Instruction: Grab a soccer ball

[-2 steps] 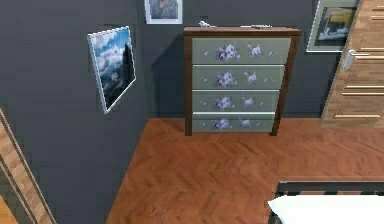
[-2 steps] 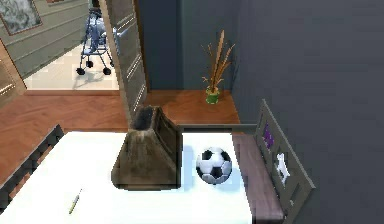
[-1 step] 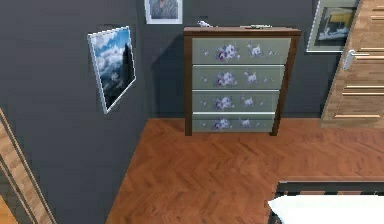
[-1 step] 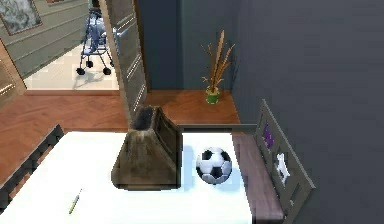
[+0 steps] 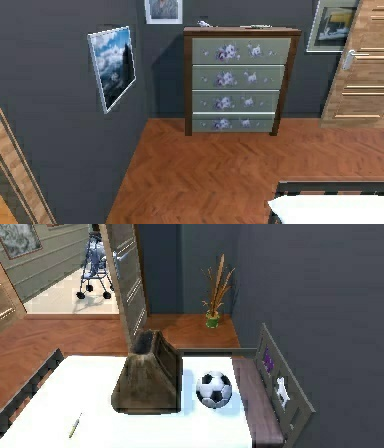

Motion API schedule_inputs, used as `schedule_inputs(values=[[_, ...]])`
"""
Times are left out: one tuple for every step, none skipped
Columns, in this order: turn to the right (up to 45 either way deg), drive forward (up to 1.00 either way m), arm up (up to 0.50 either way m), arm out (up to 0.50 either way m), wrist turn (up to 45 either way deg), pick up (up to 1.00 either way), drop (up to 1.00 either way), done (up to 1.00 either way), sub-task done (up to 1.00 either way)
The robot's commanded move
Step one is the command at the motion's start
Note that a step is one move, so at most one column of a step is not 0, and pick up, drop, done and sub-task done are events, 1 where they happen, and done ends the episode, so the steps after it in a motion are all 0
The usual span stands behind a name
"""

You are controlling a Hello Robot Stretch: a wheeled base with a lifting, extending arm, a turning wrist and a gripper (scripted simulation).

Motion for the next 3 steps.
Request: schedule_inputs(values=[[0.0, 0.00, 0.00, 0.48, 0.0, 0.00, 0.00, 0.00, 0.00], [0.0, 0.00, 0.00, 0.00, 45.0, 0.00, 0.00, 0.00, 0.00], [0.0, 0.00, 0.00, 0.00, 45.0, 0.00, 0.00, 0.00, 0.00]])
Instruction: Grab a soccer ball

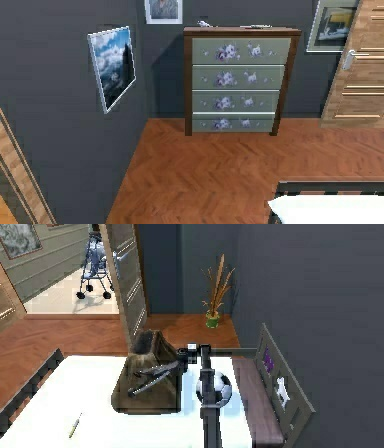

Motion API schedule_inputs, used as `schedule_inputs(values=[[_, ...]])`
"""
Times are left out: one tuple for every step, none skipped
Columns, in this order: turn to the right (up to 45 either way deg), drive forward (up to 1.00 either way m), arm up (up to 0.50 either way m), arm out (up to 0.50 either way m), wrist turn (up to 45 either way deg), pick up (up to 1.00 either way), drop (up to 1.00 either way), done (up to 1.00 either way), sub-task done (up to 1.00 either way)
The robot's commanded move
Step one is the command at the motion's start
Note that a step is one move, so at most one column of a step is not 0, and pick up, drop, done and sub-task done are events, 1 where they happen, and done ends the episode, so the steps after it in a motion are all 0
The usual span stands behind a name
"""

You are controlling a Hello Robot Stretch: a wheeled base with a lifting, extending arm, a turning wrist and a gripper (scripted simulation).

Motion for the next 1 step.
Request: schedule_inputs(values=[[0.0, 0.00, 0.00, 0.00, 45.0, 0.00, 0.00, 0.00, 0.00]])
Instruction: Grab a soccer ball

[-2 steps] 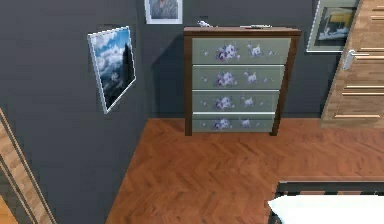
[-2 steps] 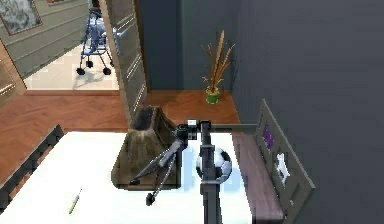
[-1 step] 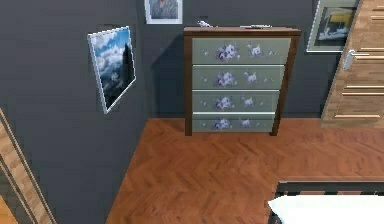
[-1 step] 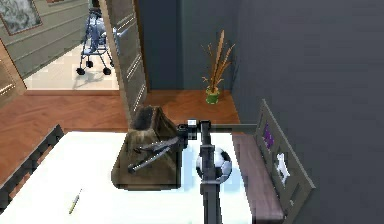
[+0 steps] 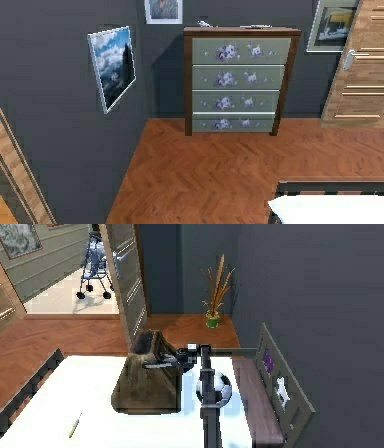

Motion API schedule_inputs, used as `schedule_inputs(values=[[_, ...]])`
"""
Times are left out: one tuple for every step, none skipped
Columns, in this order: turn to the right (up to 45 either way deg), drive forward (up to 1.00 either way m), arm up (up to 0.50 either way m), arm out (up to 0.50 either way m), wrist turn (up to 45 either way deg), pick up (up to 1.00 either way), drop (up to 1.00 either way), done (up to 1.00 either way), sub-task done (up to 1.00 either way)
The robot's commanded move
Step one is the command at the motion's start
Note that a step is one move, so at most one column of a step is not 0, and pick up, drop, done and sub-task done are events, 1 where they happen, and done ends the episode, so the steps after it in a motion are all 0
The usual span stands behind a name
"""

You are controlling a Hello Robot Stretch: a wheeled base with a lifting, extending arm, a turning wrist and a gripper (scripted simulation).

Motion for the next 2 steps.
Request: schedule_inputs(values=[[0.0, 0.00, 0.00, 0.00, 45.0, 0.00, 0.00, 0.00, 0.00], [0.0, 0.00, 0.00, 0.00, 45.0, 0.00, 0.00, 0.00, 0.00]])
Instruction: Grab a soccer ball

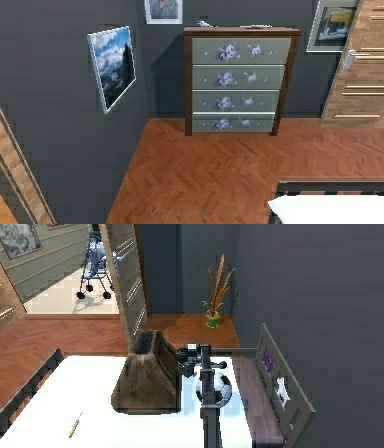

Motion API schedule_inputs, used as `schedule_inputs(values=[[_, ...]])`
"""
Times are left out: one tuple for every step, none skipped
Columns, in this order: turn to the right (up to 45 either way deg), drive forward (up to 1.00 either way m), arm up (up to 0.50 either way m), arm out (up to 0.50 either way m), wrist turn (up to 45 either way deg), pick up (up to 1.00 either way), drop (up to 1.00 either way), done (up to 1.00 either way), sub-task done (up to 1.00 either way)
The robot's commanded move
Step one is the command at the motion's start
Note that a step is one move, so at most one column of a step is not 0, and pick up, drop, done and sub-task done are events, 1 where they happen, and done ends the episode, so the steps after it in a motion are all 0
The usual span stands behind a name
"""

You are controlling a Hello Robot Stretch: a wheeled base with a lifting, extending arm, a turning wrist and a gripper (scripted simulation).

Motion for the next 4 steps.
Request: schedule_inputs(values=[[0.0, 0.00, -0.30, 0.00, 0.0, 0.00, 0.00, 0.00, 0.00], [0.0, 0.00, 0.00, 0.00, 0.0, 1.00, 0.00, 0.00, 0.00], [0.0, 0.00, 0.10, 0.00, 0.0, 0.00, 0.00, 0.00, 0.00], [0.0, 0.00, 0.00, 0.00, 0.0, 0.00, 0.00, 1.00, 0.00]])
